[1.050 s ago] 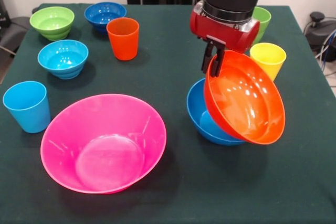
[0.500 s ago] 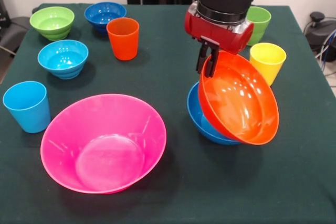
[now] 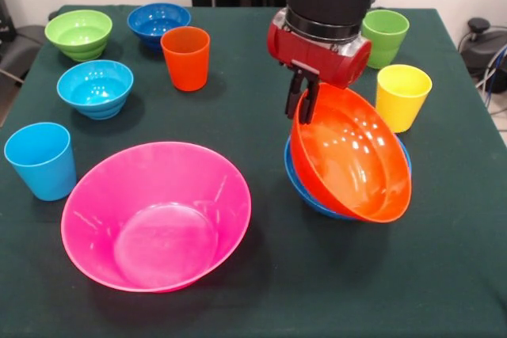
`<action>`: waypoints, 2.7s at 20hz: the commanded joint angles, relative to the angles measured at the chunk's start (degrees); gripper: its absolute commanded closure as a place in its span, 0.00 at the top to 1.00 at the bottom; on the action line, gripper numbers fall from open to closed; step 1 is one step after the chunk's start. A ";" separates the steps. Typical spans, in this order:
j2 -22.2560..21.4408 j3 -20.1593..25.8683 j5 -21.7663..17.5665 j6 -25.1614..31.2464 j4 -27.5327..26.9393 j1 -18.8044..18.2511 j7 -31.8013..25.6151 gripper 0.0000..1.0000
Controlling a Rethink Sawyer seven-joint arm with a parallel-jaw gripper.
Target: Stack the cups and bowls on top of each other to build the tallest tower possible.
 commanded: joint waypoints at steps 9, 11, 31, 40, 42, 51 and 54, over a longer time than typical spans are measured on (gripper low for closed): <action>3.37 9.10 -0.81 -9.56 3.47 -2.73 5.11 0.00; 3.43 9.04 -0.89 -9.79 3.51 -2.60 5.29 0.00; 0.16 6.60 1.06 -1.10 2.88 0.06 8.04 0.00; -1.93 2.80 2.73 7.20 0.93 3.83 12.63 0.00; -2.20 2.54 2.94 7.35 1.25 4.15 12.76 0.00; 0.77 0.46 5.18 6.65 -1.40 7.10 16.00 0.00; 1.60 0.19 5.60 6.69 -2.33 7.30 15.93 0.00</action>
